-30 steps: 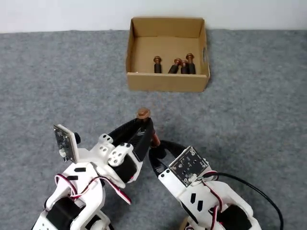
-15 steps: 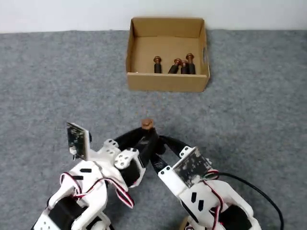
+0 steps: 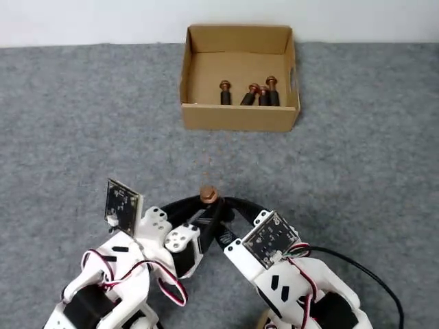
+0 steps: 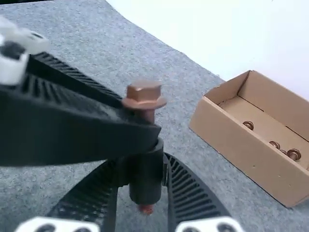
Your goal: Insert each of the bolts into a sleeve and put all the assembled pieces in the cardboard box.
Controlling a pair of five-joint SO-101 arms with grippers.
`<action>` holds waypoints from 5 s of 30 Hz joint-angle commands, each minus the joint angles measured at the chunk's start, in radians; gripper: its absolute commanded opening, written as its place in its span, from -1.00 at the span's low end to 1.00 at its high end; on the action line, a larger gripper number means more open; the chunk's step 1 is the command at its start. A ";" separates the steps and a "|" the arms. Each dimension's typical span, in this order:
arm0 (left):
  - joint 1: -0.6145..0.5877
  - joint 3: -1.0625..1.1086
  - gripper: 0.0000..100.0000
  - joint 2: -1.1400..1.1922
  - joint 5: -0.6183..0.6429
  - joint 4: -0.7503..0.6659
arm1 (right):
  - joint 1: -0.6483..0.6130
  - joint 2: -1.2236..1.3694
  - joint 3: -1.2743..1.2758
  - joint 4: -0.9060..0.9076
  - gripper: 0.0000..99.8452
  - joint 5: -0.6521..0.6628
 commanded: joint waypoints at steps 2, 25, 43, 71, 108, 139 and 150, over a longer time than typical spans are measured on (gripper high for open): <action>0.012 -0.001 -0.52 0.006 -0.061 0.097 | 0.018 -0.005 -0.058 -0.028 -0.98 0.006; -0.453 0.004 -0.99 0.003 -0.278 0.153 | 0.507 0.015 -0.101 0.119 -0.98 -0.430; -0.701 0.524 -0.99 0.003 -0.500 -0.147 | 0.529 0.794 -0.674 0.081 -0.98 -0.529; -0.701 0.524 -0.99 0.003 -0.500 -0.146 | 0.522 1.991 -1.246 -0.766 -0.98 -0.190; -0.701 0.524 -0.99 0.003 -0.500 -0.146 | 0.469 2.308 -1.384 -0.567 -0.57 -0.172; -0.701 0.524 -0.99 0.003 -0.500 -0.146 | 0.433 1.886 -1.382 0.205 -0.98 -0.287; -0.701 0.524 -0.99 0.003 -0.500 -0.146 | 0.438 1.745 -1.382 0.611 -0.98 -0.287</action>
